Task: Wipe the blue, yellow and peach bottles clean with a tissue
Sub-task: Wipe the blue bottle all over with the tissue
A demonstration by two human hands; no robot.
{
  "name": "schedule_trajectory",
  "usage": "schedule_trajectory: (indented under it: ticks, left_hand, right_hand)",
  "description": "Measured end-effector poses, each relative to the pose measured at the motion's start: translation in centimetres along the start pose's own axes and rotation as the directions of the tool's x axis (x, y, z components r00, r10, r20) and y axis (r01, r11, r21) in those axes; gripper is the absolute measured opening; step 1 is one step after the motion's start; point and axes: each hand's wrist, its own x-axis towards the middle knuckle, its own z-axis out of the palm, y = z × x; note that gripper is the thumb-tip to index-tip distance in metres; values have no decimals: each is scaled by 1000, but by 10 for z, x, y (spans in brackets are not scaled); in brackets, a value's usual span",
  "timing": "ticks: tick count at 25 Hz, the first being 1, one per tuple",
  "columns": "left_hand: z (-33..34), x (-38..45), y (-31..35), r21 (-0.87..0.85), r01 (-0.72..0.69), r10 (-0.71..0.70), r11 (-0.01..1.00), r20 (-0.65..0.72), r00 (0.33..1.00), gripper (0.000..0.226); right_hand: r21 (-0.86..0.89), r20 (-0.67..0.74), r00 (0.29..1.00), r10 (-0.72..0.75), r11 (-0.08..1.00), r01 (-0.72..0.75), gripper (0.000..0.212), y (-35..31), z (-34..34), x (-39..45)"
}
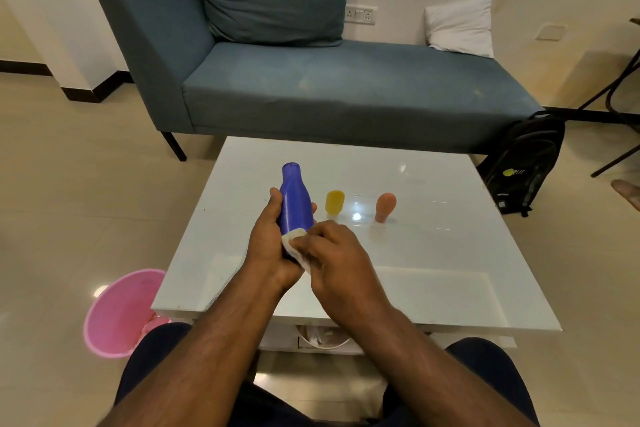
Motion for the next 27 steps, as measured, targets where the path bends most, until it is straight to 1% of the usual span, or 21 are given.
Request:
schedule_trajectory:
  ticks: [2, 3, 6, 7, 10, 11, 13, 15, 17, 20, 22, 24, 25, 27]
  left_hand:
    - [1, -4, -2, -24, 22, -22, 999, 13, 1000, 55]
    - [1, -5, -3, -29, 21, -20, 999, 20, 1000, 54]
    - [1, -4, 0, -47, -14, 15, 999, 36, 999, 54]
    - [1, -5, 1, -41, -9, 10, 999, 47, 999, 53]
    - [3, -9, -5, 30, 30, -31, 999, 61, 998, 49]
    - [3, -10, -7, 42, 30, -32, 999, 52, 998, 49]
    - [2, -10, -6, 27, 24, -26, 999, 50, 998, 50]
    - [1, -9, 0, -25, 14, -13, 1000, 61, 998, 51]
    - [-3, -8, 2, -55, 30, -27, 998, 66, 997, 54]
    - [-2, -11, -7, 15, 52, -53, 999, 79, 995, 55]
    - [-1, -11, -13, 67, 39, -43, 997, 71, 997, 55]
    - [3, -14, -13, 71, 22, -27, 997, 65, 998, 55]
    - [4, -13, -11, 67, 15, -19, 998, 60, 998, 56]
    - [2, -11, -8, 54, 18, -21, 998, 62, 998, 56]
  right_hand:
    - [121, -58, 987, 151, 982, -143, 21, 10, -3, 5]
    - [131, -72, 984, 163, 980, -152, 21, 11, -3, 4]
    - [65, -59, 997, 39, 997, -35, 24, -1, 0, -3]
    - [85, -58, 997, 46, 996, -41, 22, 0, -2, -1]
    - [211, -107, 971, 211, 960, -186, 17, 12, -11, 24]
    - [227, -125, 963, 239, 952, -207, 17, 14, -14, 30]
    - [229, -117, 966, 229, 953, -198, 18, 9, -13, 28]
    - [194, -91, 978, 189, 966, -168, 17, 2, -6, 9]
    - [201, -81, 982, 173, 967, -153, 16, 0, -2, -5]
    - [179, -89, 977, 193, 968, -175, 17, 8, -6, 12]
    - [165, -127, 969, 212, 968, -190, 18, 14, -12, 33]
    - [150, -151, 967, 203, 972, -181, 21, 15, -15, 43]
    - [134, -137, 971, 194, 975, -176, 23, 13, -14, 42]
    - [41, -66, 989, 133, 991, -130, 25, 4, -8, 29]
